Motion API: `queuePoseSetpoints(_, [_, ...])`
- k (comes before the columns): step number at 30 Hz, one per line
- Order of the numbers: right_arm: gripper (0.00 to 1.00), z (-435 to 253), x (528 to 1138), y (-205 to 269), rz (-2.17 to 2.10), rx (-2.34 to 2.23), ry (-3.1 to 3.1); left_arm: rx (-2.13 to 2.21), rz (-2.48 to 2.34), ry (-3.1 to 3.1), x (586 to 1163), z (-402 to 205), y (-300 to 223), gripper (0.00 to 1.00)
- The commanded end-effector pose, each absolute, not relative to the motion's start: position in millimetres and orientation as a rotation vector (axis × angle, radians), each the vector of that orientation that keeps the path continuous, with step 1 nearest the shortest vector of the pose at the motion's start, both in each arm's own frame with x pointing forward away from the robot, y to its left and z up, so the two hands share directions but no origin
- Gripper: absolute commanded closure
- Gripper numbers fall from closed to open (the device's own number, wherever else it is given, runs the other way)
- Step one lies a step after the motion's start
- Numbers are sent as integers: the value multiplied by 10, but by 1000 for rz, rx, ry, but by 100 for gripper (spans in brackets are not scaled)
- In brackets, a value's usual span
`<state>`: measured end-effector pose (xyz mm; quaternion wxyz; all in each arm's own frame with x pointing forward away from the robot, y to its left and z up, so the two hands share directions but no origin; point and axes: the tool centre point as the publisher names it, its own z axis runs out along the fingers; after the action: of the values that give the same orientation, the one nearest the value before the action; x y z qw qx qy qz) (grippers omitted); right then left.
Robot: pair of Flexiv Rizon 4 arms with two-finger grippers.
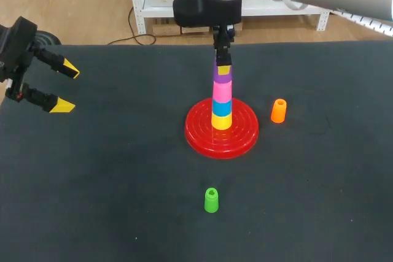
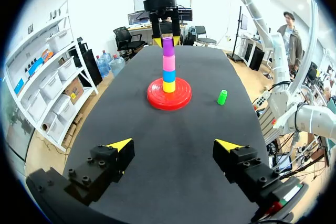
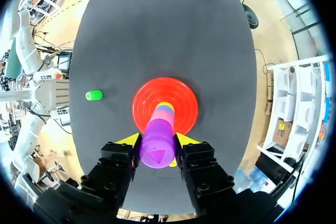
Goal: Pick up and stack the cylinders on the red base in this order: pink,purple,orange,green
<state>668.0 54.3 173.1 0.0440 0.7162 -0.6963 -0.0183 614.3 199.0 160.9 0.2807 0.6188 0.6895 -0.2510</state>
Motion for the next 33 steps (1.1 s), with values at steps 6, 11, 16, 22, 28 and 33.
queuePoseSetpoints(6, [100, 1662, 6709, 534, -102, 2170, -2125, 1657, -670, 1845, 6132, 1602, 1995, 0])
queuePoseSetpoints(11, [100, 1665, 6688, 510, -105, 2169, -2131, 1657, -670, 1845, 6132, 1602, 1995, 0])
queuePoseSetpoints(16, [100, 1709, 6660, 491, -82, 2174, -2150, 1657, -670, 1845, 6132, 1602, 1995, 0])
queuePoseSetpoints(22, [100, 1641, 6653, 484, -95, 2172, -2152, 1657, -670, 1845, 6132, 1602, 1995, 0])
queuePoseSetpoints(28, [100, 1573, 6667, 500, -108, 2178, -2152, 1657, -670, 1845, 6132, 1602, 1995, 0])
queuePoseSetpoints(33, [100, 1524, 6666, 489, -119, 2180, -2164, 1657, -670, 1845, 6132, 1602, 1995, 0])
